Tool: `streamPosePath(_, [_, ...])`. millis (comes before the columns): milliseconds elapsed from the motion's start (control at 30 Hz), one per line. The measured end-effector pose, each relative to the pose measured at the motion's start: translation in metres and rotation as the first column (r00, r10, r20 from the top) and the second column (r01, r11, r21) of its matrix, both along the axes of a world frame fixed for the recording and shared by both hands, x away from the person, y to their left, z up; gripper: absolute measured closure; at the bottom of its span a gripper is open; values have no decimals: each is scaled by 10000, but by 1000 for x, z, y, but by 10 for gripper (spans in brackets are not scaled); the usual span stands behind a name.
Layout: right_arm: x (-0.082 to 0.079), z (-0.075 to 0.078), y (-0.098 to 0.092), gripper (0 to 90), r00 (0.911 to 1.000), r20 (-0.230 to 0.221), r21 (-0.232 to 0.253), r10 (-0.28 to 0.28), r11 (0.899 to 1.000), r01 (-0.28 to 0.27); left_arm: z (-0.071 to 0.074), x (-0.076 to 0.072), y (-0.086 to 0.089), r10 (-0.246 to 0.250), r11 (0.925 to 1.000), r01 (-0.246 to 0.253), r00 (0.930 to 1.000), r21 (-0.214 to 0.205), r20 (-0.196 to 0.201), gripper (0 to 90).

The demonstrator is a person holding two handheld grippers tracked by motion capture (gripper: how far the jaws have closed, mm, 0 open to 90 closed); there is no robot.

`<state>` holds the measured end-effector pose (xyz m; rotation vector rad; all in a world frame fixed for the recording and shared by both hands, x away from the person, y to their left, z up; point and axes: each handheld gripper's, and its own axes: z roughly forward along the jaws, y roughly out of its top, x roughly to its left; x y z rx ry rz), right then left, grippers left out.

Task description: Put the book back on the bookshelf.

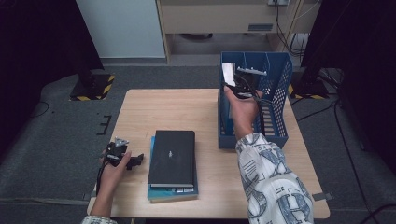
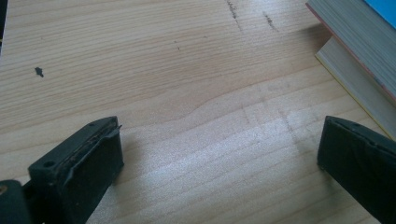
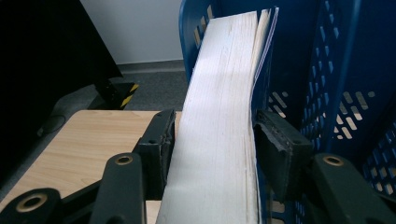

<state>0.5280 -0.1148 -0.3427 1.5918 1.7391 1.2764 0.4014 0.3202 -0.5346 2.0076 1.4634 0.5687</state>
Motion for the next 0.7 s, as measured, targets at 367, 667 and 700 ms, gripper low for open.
streamPosePath(367, [-3, 1, 10, 461, 9998, 75, -98, 161, 9998, -160, 0, 0, 0, -57, 10000, 57, 10000, 17, -9, 0])
streamPosePath(667, [-2, 0, 5, 384, 9993, 72, 226, 362, 9991, -363, 0, 0, 0, -67, 10000, 67, 10000, 23, -18, 0])
streamPosePath(700, [-3, 0, 4, 372, 9992, 69, 278, 385, 9989, -387, 0, 0, 0, -66, 10000, 66, 10000, 25, -17, 0])
